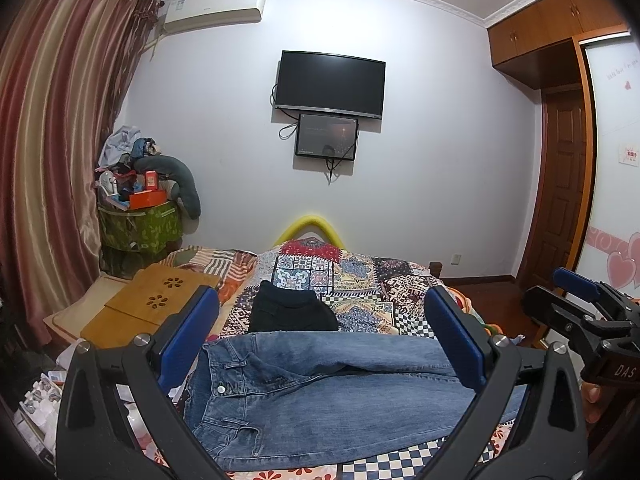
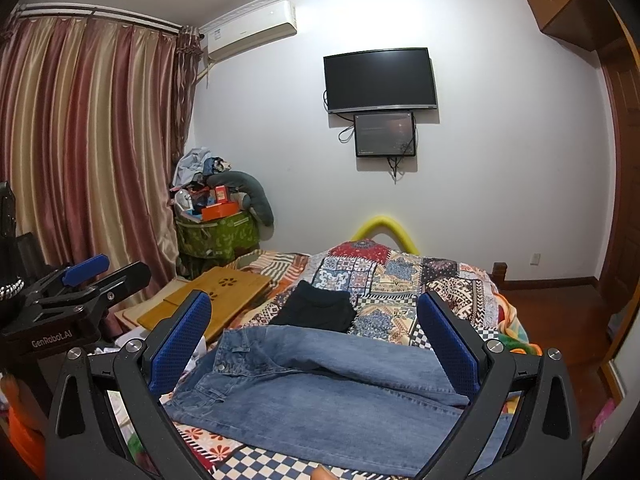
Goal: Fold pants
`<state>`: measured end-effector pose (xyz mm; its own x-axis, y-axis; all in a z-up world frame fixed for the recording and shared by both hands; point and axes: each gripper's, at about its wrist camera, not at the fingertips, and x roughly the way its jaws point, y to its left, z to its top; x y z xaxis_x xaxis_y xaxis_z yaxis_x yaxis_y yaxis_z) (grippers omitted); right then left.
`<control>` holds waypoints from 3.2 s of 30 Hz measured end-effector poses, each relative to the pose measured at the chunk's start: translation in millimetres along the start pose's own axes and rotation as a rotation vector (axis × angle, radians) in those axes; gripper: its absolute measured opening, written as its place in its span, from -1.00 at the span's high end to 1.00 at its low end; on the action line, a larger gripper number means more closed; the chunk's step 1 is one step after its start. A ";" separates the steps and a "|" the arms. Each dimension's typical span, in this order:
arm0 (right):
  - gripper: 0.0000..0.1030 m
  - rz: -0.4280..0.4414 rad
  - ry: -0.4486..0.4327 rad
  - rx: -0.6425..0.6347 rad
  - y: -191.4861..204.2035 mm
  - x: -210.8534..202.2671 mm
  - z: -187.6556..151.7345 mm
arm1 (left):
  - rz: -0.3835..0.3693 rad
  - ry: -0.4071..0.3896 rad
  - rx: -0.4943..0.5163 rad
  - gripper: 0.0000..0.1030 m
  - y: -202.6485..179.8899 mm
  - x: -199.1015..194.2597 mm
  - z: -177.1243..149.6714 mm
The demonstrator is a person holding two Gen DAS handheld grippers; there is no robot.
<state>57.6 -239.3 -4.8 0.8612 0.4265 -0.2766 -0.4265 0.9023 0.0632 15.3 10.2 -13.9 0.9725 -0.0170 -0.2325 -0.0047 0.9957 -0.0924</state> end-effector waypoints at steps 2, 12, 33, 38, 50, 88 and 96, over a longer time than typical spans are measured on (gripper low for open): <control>-0.99 0.000 -0.001 0.002 -2.0 -0.7 -0.3 | -0.002 0.002 0.000 -1.00 -0.3 0.8 -0.5; -0.99 0.001 0.003 0.008 -3.7 1.0 -0.4 | -0.004 0.005 0.001 -1.00 -0.9 0.4 0.9; -0.99 0.001 0.000 0.018 -2.8 1.8 -2.3 | 0.001 0.009 -0.007 -1.00 -0.7 2.5 3.8; -0.99 0.002 0.001 0.019 -3.2 2.1 -2.3 | 0.001 0.013 -0.007 -1.00 0.0 5.6 5.0; -0.99 0.001 0.042 0.010 -14.5 27.3 -4.6 | 0.023 0.064 0.009 -1.00 7.6 48.5 0.5; -0.46 0.171 0.804 -0.068 -164.9 352.0 -126.2 | 0.212 0.930 -0.099 0.07 191.6 436.2 -197.8; -0.04 0.266 0.877 -0.078 -149.1 374.2 -144.4 | 0.291 0.897 0.017 0.60 177.2 444.2 -197.2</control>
<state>403.6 -223.4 -256.2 0.2275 0.3899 -0.8923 -0.6258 0.7606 0.1728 400.4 161.1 -324.5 0.3906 0.1764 -0.9035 -0.2089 0.9728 0.0996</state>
